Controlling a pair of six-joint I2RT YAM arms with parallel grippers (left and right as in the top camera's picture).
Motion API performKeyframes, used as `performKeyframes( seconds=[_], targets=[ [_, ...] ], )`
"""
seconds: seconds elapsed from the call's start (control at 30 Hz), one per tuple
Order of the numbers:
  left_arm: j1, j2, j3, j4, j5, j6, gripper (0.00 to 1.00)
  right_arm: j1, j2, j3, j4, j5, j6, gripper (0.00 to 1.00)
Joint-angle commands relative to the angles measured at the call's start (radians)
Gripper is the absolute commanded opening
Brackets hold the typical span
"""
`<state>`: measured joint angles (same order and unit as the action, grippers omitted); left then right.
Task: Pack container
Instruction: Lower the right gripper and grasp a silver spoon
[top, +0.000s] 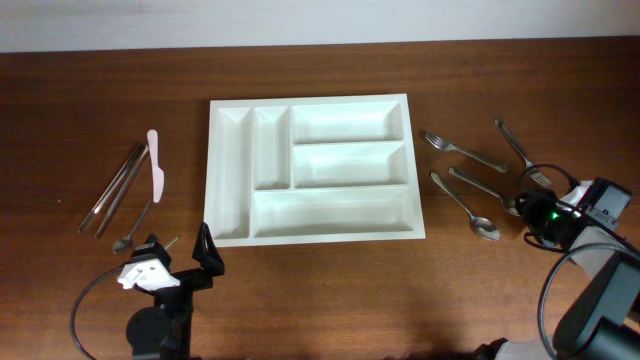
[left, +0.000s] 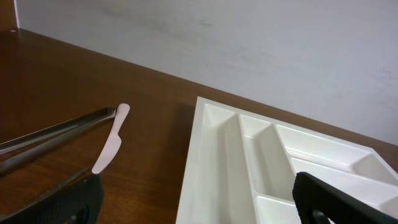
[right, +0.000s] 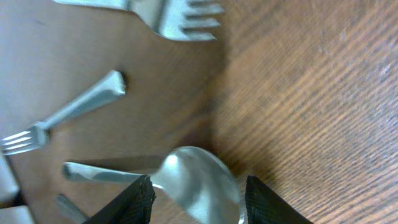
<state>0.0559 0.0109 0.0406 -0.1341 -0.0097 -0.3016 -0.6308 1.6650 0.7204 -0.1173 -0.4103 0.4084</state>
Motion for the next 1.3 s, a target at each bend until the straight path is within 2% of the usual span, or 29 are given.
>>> performKeyframes(
  seconds=[0.0,0.13,0.33,0.57,0.67,0.93,1.27],
  targets=[
    [0.006,-0.006,-0.007,0.002,0.014,0.019,0.99,-0.004,0.05,-0.004,0.01,0.0,-0.009,0.49],
    [0.006,-0.006,-0.007,0.002,0.014,0.019,0.99,-0.004,0.072,-0.004,0.025,-0.006,-0.009,0.48],
    [0.006,-0.006,-0.007,0.002,0.014,0.019,0.99,-0.005,0.075,-0.004,0.032,-0.005,-0.009,0.29],
    [0.006,-0.006,-0.007,0.002,0.014,0.019,0.99,-0.005,0.075,-0.004,0.036,-0.005,-0.009,0.14],
    [0.006,-0.006,-0.007,0.002,0.014,0.019,0.99,-0.005,0.075,-0.004,0.037,-0.005,-0.009,0.04],
    [0.006,-0.006,-0.007,0.002,0.014,0.019,0.99,-0.005,0.075,-0.004,0.04,-0.02,-0.009,0.04],
    [0.006,-0.006,-0.007,0.002,0.014,0.019,0.99,-0.005,0.06,0.027,0.08,-0.2,-0.012,0.04]
  ],
)
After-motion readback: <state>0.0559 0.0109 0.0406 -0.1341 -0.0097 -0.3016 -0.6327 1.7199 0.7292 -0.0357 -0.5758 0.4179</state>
